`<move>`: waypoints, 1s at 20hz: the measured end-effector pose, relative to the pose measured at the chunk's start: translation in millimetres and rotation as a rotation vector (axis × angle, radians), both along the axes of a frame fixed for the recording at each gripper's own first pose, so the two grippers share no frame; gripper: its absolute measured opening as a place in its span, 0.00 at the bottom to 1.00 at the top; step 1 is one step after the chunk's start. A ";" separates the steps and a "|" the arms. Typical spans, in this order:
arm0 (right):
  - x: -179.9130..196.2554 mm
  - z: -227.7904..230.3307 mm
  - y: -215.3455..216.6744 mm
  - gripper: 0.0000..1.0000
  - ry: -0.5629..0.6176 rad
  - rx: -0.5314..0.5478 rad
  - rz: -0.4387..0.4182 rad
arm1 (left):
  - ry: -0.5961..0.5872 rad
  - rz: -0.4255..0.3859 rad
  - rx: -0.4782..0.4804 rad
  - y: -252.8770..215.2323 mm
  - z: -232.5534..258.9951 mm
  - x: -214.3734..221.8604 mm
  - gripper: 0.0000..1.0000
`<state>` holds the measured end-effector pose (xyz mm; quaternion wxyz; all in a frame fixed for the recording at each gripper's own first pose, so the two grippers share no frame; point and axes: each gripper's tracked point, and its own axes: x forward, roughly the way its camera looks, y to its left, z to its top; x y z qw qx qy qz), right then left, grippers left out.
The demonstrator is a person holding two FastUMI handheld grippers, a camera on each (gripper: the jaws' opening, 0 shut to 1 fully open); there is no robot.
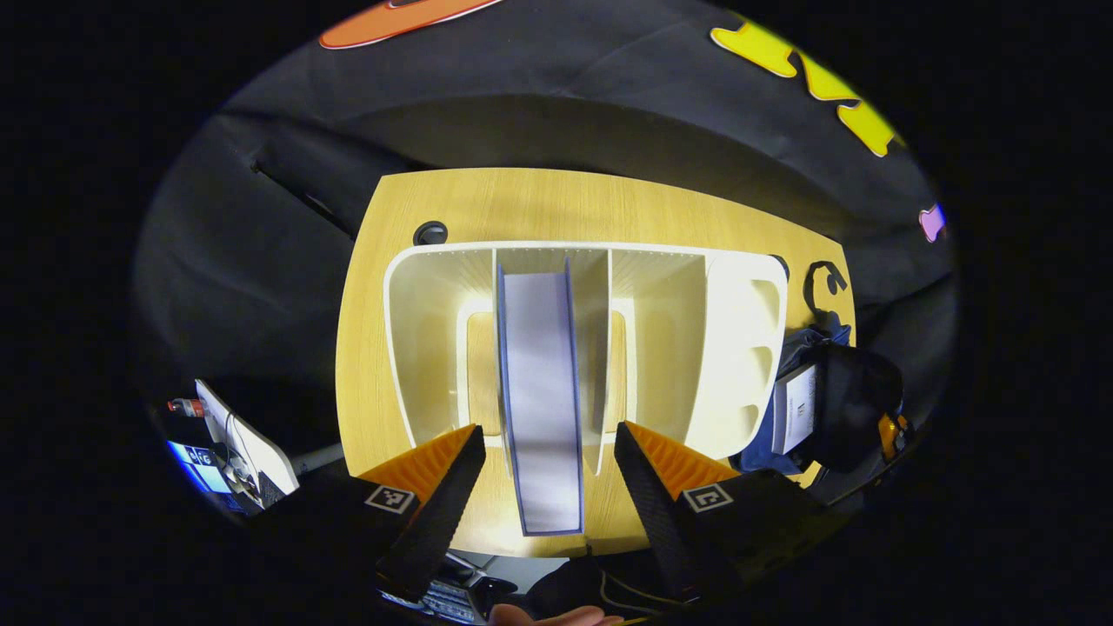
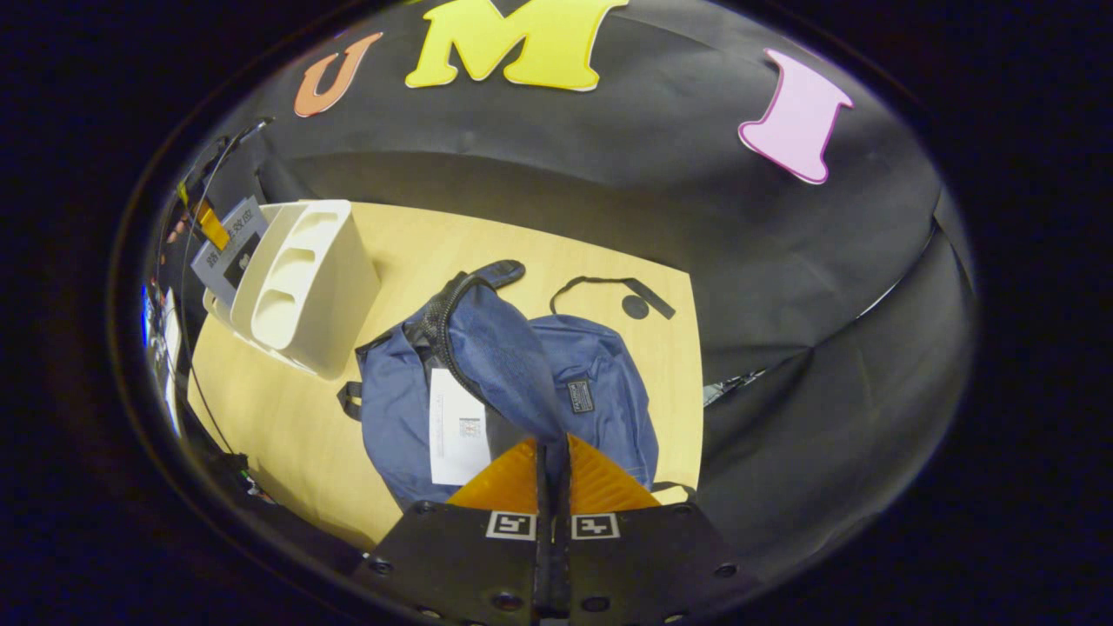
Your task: Open the schoolbag, grab two books from the bookshelf and put them into the schoolbag.
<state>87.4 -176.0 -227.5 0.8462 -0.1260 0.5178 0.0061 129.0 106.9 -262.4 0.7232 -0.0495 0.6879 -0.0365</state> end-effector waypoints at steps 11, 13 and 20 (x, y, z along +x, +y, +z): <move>-1.0 -0.1 -2.2 0.00 -0.002 0.016 -0.003 | 0.094 0.041 0.012 -2.9 -22.8 -7.5 0.55; -1.1 -0.2 -2.1 0.00 -0.002 0.016 0.002 | 0.096 0.039 0.013 -1.6 -23.2 -7.3 0.41; 0.1 -1.2 -1.7 0.00 -0.005 0.024 0.026 | 0.064 0.045 0.022 9.3 7.4 -21.9 0.36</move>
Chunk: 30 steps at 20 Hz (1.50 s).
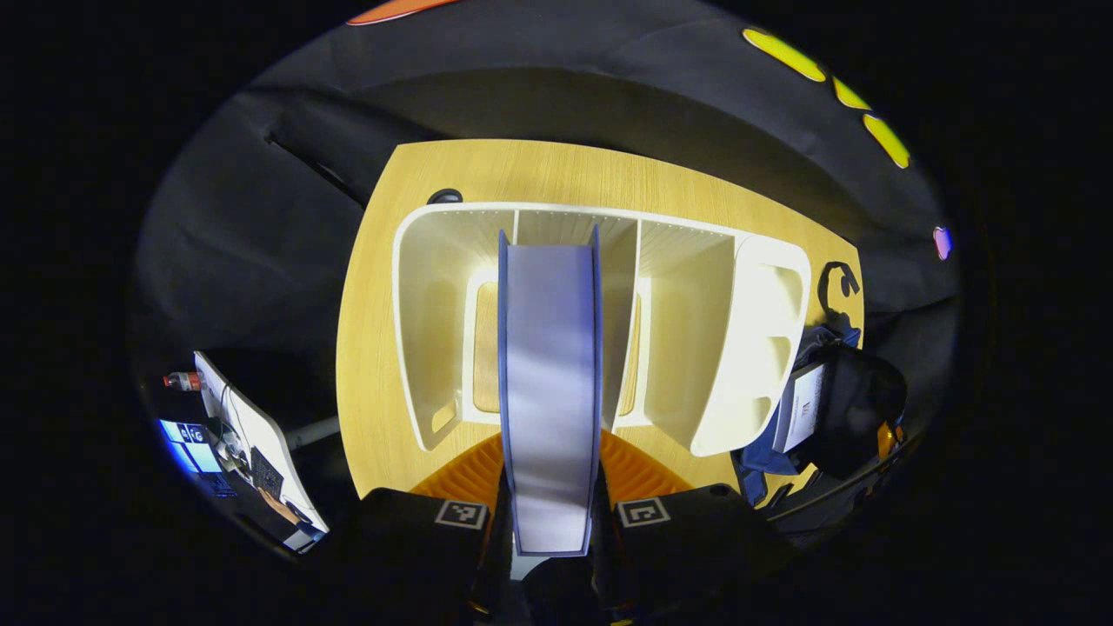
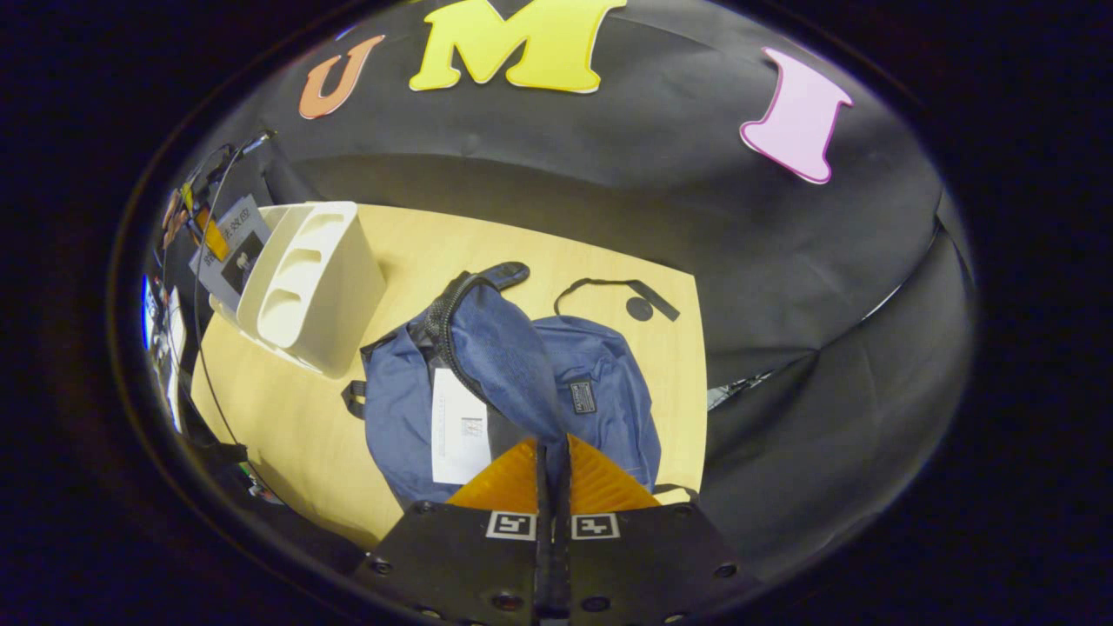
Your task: Open the schoolbag, grab two books from the bookshelf and put them into the schoolbag.
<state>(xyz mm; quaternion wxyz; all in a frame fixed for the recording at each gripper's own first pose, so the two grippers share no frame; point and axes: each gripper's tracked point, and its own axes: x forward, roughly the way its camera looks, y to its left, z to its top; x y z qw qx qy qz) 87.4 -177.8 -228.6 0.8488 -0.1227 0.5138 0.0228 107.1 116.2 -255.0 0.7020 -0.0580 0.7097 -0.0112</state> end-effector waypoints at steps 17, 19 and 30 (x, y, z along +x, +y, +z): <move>-7.1 -1.4 0.0 0.00 -0.030 0.054 0.061 | -0.393 0.043 -0.194 -25.1 198.4 -50.6 0.39; -7.0 -0.6 -1.6 0.00 -0.033 0.060 0.058 | -0.420 0.034 -0.256 -54.9 203.1 -53.1 0.39; -10.7 4.3 -4.6 0.00 -0.047 0.055 0.067 | -0.354 0.012 -0.632 -223.2 172.2 -86.9 0.43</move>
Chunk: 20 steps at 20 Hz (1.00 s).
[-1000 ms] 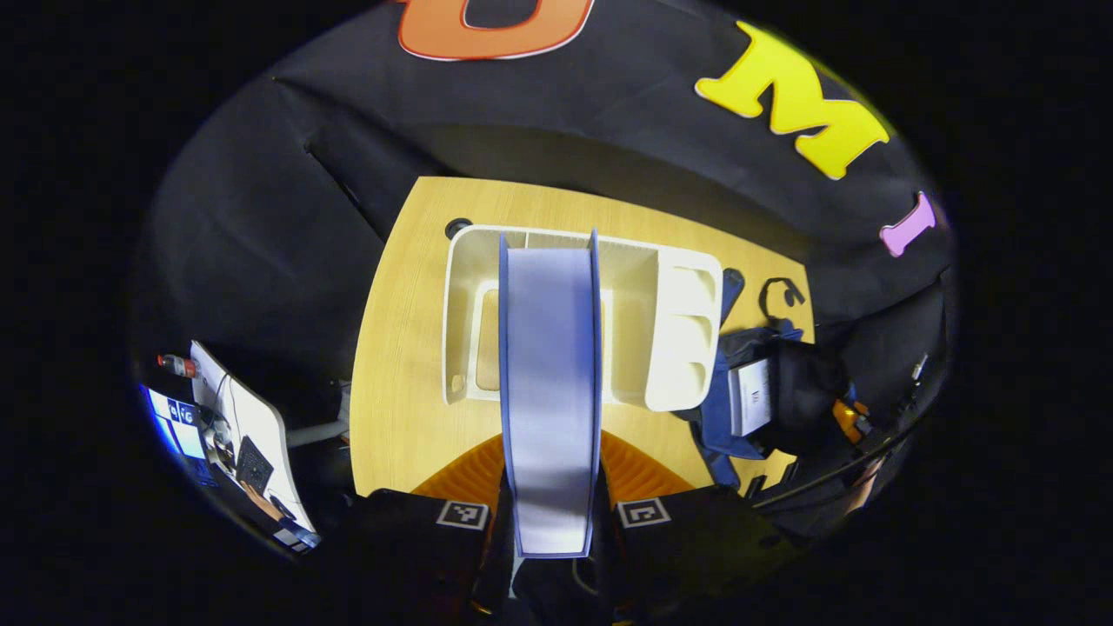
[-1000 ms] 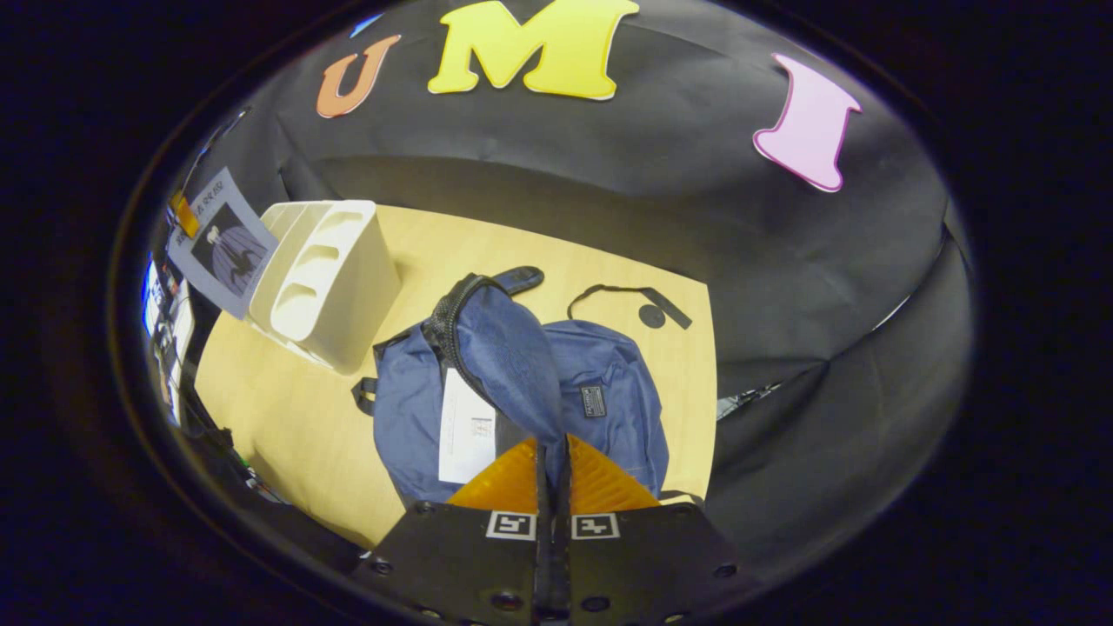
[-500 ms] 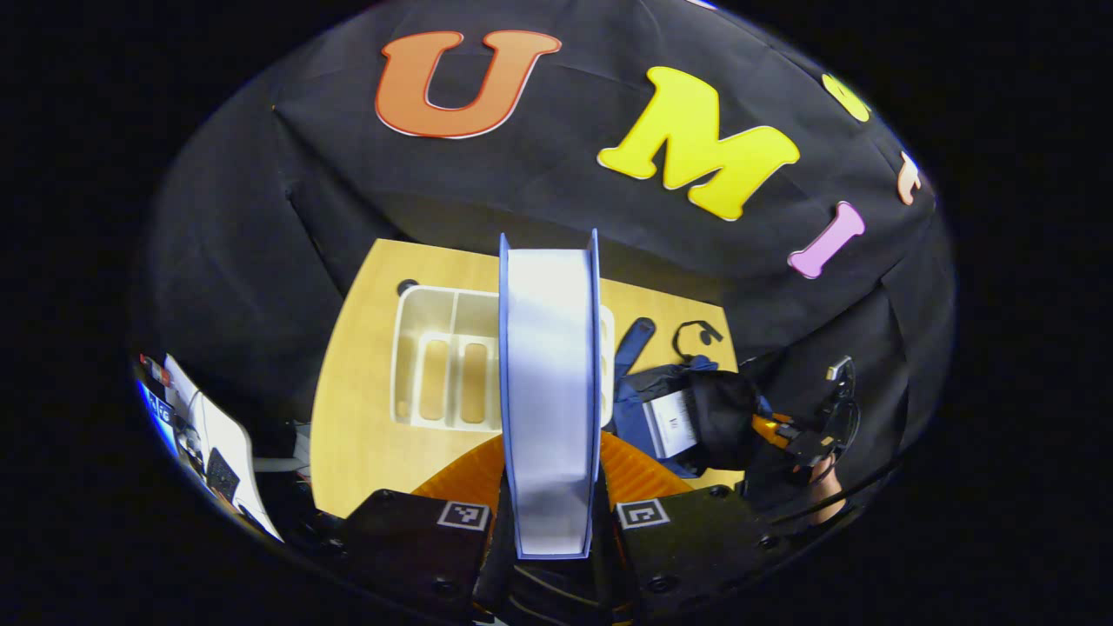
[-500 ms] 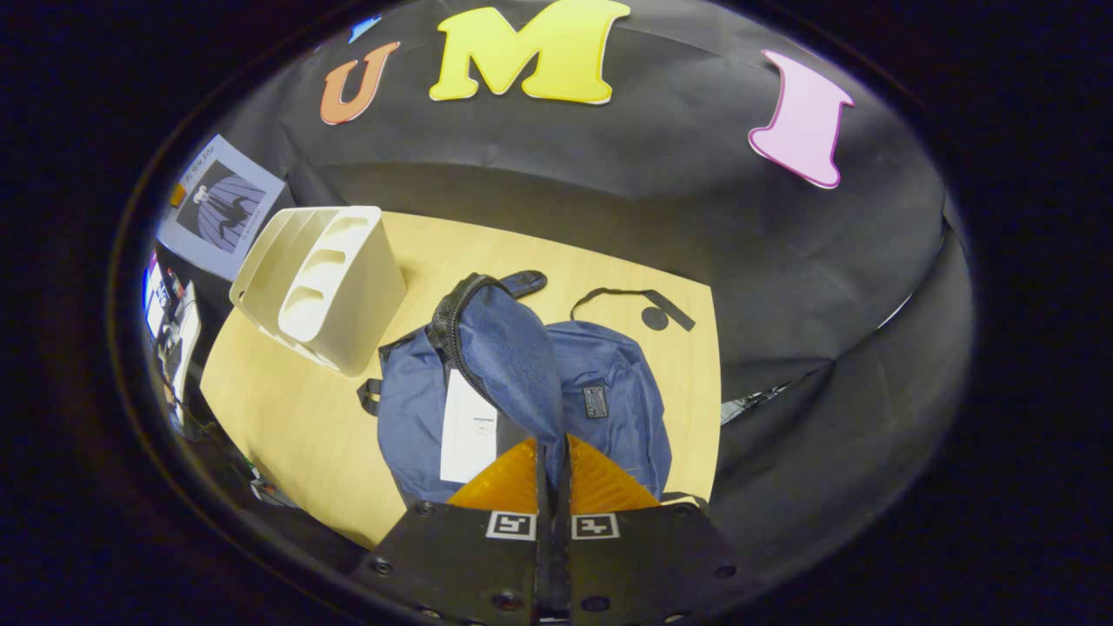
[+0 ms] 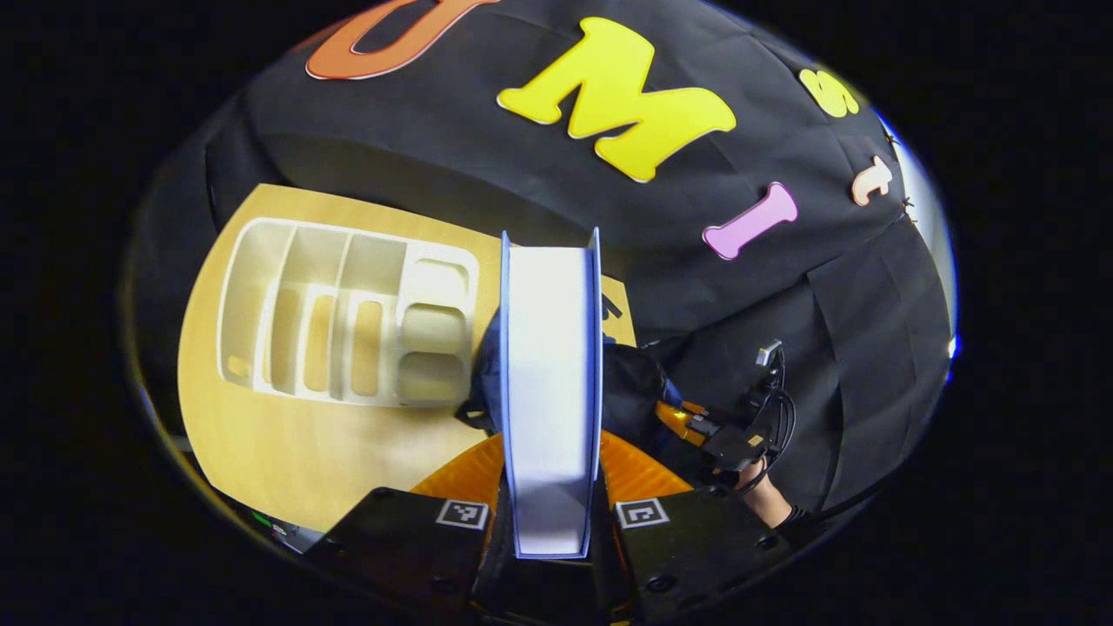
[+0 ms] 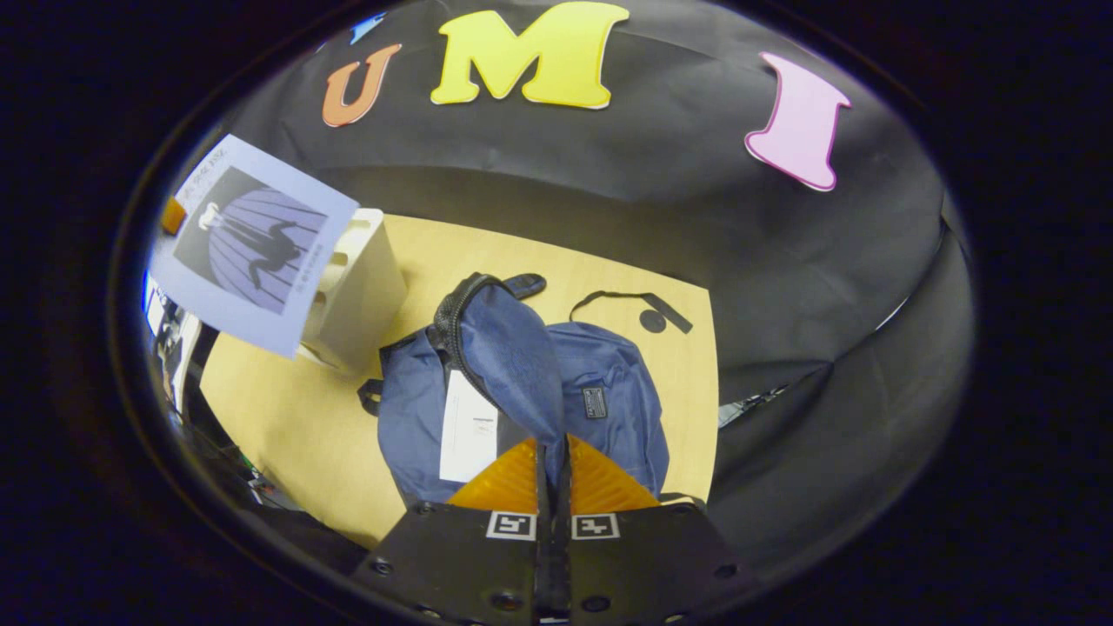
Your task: Open the schoolbag, grab two books from the bookshelf and put them into the schoolbag.
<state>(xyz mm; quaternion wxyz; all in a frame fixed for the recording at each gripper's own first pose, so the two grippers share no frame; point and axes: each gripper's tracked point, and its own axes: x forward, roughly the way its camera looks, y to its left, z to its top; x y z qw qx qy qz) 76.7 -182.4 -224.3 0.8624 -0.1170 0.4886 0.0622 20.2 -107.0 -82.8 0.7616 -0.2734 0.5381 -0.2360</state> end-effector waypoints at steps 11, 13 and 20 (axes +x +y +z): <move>-0.3 11.7 -13.2 0.03 -0.012 -0.003 0.002 | 0.095 -0.080 -0.071 -135.9 -114.3 -43.0 0.39; 0.4 13.4 -14.1 0.00 -0.018 -0.003 0.004 | 0.098 -0.084 -0.112 -157.4 -129.6 -43.7 0.39; 0.8 18.1 -20.8 0.00 -0.023 -0.007 -0.003 | 0.118 -0.017 -0.223 -184.8 -165.1 -31.4 0.39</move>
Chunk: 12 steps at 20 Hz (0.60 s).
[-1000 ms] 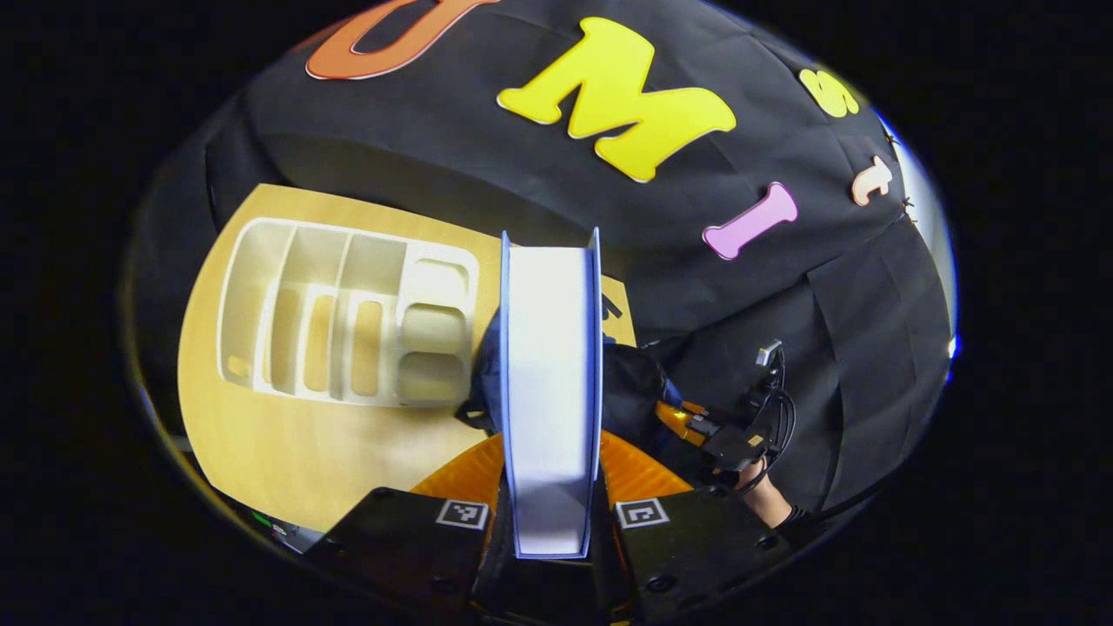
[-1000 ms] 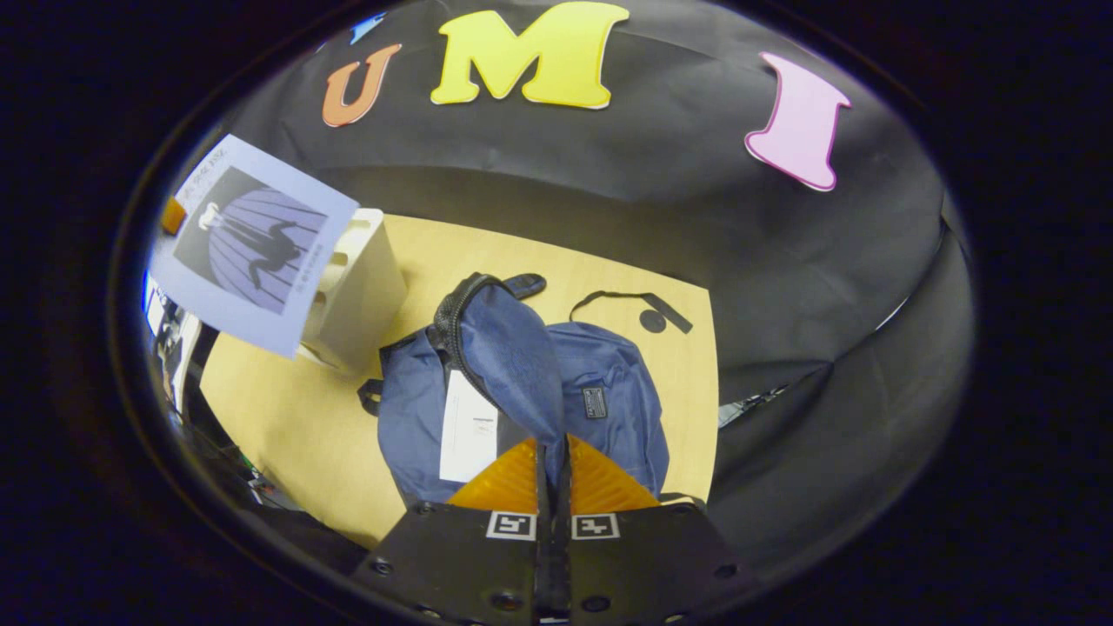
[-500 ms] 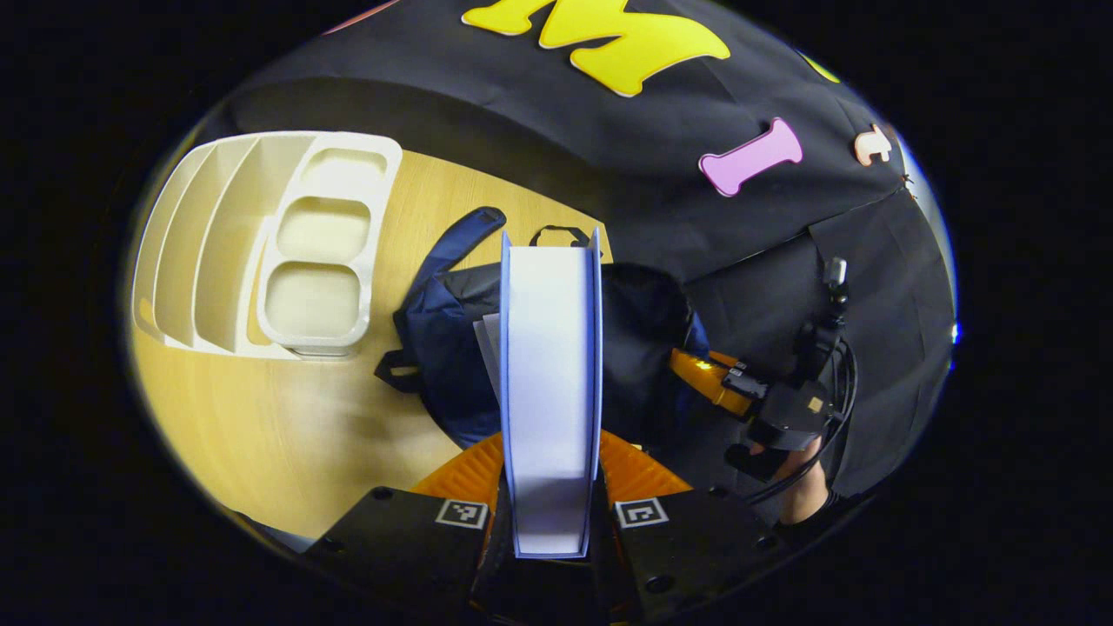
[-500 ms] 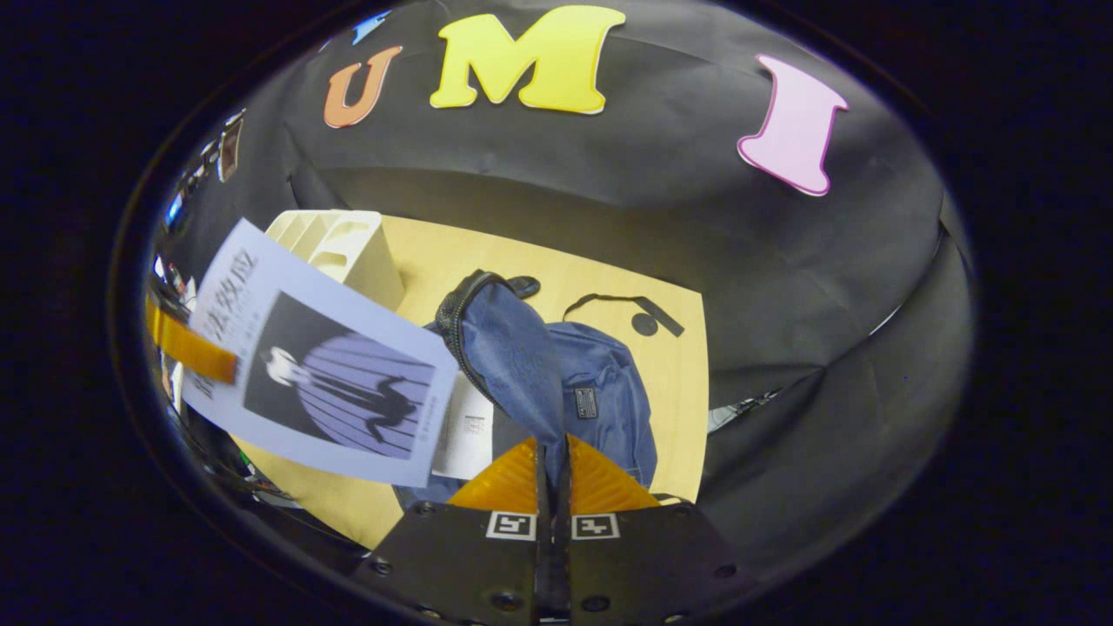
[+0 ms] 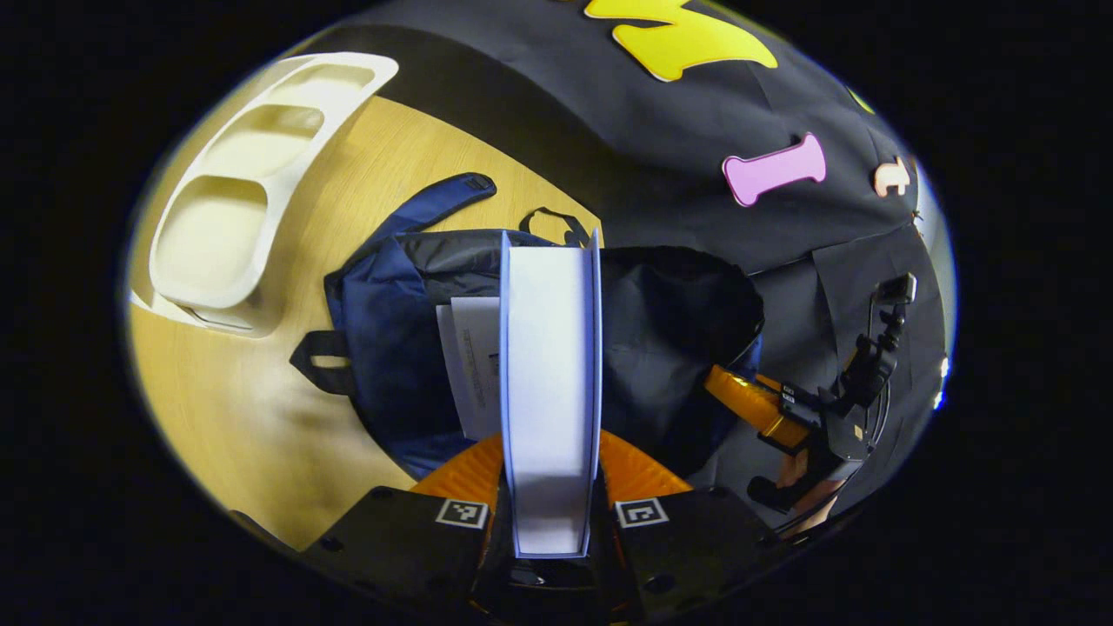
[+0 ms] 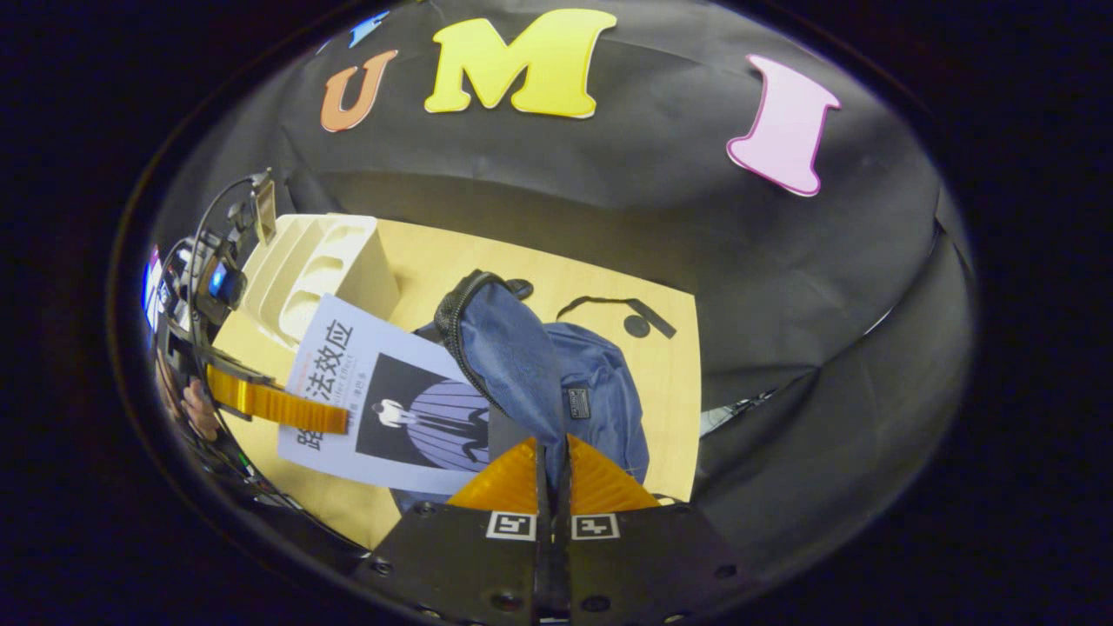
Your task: Open the schoolbag, grab two books from the bookshelf and put them into the schoolbag.
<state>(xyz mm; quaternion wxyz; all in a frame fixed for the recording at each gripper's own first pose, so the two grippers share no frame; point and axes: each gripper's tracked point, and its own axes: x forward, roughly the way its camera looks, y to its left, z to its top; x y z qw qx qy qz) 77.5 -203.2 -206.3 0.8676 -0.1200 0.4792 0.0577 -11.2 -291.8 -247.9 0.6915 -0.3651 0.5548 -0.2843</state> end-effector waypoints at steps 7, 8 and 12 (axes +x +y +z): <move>6.2 11.7 4.8 0.00 -0.007 -0.010 0.019 | -0.009 0.039 -0.088 -28.6 -13.6 12.0 0.39; 6.2 13.5 7.3 0.00 -0.008 -0.010 0.021 | -0.010 0.043 -0.100 -31.4 -14.2 14.4 0.39; 3.3 16.1 19.1 0.00 0.000 -0.027 0.047 | -0.005 0.076 -0.164 -40.5 -22.8 26.1 0.39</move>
